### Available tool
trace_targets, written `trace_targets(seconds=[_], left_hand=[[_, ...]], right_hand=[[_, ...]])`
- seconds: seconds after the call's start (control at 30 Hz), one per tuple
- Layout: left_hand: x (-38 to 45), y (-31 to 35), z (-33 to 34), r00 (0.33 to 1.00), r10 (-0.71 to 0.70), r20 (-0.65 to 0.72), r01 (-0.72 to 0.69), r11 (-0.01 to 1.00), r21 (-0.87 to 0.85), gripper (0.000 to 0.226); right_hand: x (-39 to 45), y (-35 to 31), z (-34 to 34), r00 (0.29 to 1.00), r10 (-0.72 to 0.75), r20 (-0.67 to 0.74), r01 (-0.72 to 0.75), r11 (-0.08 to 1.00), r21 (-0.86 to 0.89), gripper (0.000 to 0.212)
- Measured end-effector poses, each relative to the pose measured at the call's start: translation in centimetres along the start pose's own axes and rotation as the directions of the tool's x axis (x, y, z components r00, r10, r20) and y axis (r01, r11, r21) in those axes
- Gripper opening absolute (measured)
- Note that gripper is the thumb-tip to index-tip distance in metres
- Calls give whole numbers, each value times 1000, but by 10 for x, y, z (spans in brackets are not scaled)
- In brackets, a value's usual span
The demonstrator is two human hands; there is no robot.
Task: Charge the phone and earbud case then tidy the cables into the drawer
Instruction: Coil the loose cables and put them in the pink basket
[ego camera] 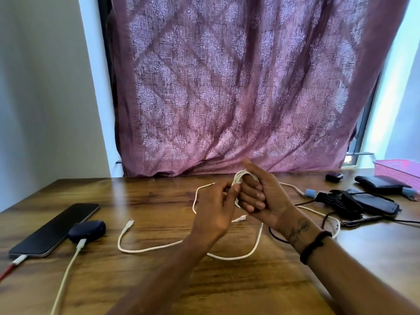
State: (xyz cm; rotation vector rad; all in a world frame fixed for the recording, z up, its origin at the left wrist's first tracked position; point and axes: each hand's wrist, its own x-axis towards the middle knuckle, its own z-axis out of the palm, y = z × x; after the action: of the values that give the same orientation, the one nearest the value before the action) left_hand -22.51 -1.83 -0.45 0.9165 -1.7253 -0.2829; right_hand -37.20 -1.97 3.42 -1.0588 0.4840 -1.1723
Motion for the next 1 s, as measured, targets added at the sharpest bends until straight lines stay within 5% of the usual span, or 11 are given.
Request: trace_targets(seconds=[0.07, 0.17, 0.27, 0.37, 0.47, 0.53, 0.6, 0.73, 0.87, 1.0], left_hand=[[-1, -3, -1, 988, 150, -48, -134, 961, 241, 32], [-3, 2, 0, 981, 188, -40, -165, 932, 323, 36], [-5, 11, -2, 996, 89, -25, -86, 991, 104, 29], [2, 7, -5, 970, -199, 140, 233, 925, -300, 27], [6, 15, -6, 858, -403, 319, 511, 600, -616, 36], [11, 22, -7, 796, -477, 372, 567, 374, -734, 44], [12, 25, -7, 757, -510, 408, 576, 226, -786, 40], [7, 25, -9, 727, -547, 415, 608, 233, -759, 25], [11, 21, -14, 700, -601, 384, 606, 216, -766, 20], [5, 21, -9, 754, -564, 337, 588, 350, -729, 14]], right_hand=[[-2, 5, 9, 983, -109, -149, 91, 988, -126, 65], [-8, 11, 19, 854, -398, -335, 196, 843, -501, 68], [-8, 9, 11, 729, -632, -263, 176, 544, -820, 79], [-6, 9, -3, 685, -723, -90, 109, 224, -968, 74], [4, 8, -6, 709, -688, -156, 87, 305, -948, 95], [7, 7, -4, 722, -656, -219, 152, 459, -875, 97], [4, 7, -3, 711, -667, -221, 201, 494, -846, 92], [4, 11, -5, 741, -649, -173, 218, 477, -851, 91], [1, 7, 1, 793, -609, -18, 222, 316, -923, 55], [2, 7, -3, 767, -641, 5, 172, 199, -965, 44]])
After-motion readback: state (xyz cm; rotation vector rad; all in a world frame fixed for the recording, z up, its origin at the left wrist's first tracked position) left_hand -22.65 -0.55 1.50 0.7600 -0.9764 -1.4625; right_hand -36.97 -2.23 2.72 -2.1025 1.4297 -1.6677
